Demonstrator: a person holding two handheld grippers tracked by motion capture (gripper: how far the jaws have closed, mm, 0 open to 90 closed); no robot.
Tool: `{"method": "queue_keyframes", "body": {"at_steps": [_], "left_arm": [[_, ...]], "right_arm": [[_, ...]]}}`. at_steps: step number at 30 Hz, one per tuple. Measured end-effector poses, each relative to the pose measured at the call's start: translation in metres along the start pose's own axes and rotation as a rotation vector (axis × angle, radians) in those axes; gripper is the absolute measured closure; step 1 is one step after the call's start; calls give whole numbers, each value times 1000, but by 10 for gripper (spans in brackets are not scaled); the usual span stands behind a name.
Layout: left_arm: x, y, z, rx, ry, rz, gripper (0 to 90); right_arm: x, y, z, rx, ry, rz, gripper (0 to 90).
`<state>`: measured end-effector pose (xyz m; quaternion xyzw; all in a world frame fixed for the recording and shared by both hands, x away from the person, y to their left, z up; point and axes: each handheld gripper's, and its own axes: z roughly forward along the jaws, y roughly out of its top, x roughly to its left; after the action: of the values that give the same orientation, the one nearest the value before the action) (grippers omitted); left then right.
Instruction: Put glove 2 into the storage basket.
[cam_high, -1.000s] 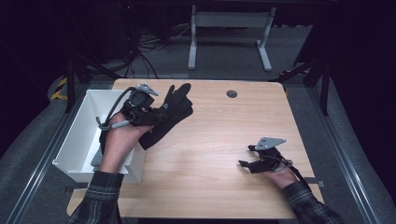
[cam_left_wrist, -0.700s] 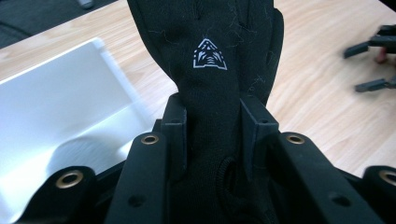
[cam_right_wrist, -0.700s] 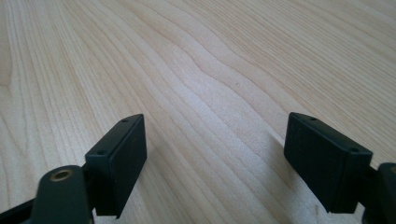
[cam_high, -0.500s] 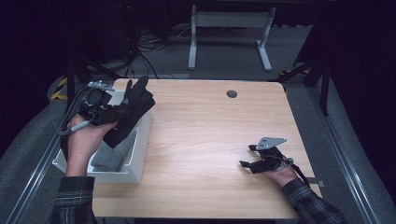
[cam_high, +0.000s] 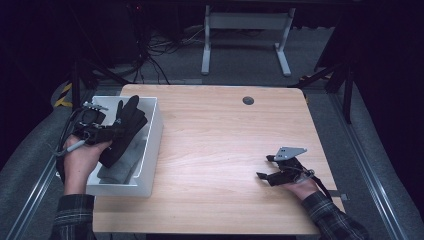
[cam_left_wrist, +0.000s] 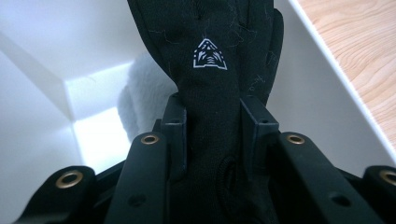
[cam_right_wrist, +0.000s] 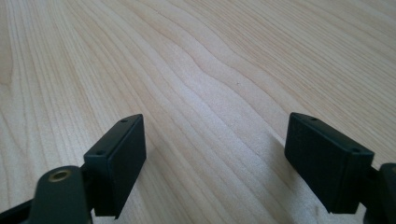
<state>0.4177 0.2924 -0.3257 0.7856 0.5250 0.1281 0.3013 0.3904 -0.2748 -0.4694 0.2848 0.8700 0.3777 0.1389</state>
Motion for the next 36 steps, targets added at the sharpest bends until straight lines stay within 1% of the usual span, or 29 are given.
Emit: {"method": "queue_keyframes", "body": {"at_steps": [6, 10, 12, 13, 15, 18, 20, 22, 23, 24, 26, 27, 29, 32, 33, 34, 36], "left_arm": [[9, -10, 17, 39, 1, -38, 679], [15, -16, 30, 74, 2, -64, 676], [18, -19, 37, 88, 1, -70, 671], [19, -20, 40, 99, 9, -74, 667], [21, -23, 44, 103, 22, -79, 658], [25, -26, 49, 95, 10, -94, 624], [25, -27, 49, 88, 6, -89, 588], [25, -26, 48, 92, 7, -79, 501], [25, -25, 48, 89, 23, -79, 446], [24, -25, 47, 80, 32, -78, 395], [25, -23, 43, 58, 53, -77, 326], [25, -22, 42, 53, 57, -79, 284], [25, -20, 37, 33, 69, -81, 247], [23, -16, 30, 3, 70, -76, 203], [22, -14, 26, -7, 66, -67, 198], [20, -12, 23, -25, 52, -64, 196], [16, -9, 18, -42, 40, -57, 193]], "right_arm": [[0, 0, 0, 1, 1, -1, 213], [0, 0, 0, 0, 0, 0, 213], [0, 0, 0, 0, 0, 0, 213], [0, 0, 0, 0, 0, 0, 213], [0, 0, 0, 0, 0, 0, 213], [0, 0, 0, 0, 0, 0, 213], [0, 0, 0, 0, 0, 0, 213], [0, 0, 0, 0, 0, 0, 213], [0, 0, 0, 0, 0, 0, 213], [0, 0, 0, 0, 0, 0, 213], [0, 0, 0, 0, 0, 0, 213], [0, 0, 0, 1, 0, 0, 212], [0, 0, 0, 0, 0, 0, 213], [0, 0, 0, 1, 0, -1, 213], [0, 0, 0, 0, 0, 0, 213], [0, 0, 0, 1, 0, -1, 213], [0, 0, 0, 1, 0, -1, 212]]}}
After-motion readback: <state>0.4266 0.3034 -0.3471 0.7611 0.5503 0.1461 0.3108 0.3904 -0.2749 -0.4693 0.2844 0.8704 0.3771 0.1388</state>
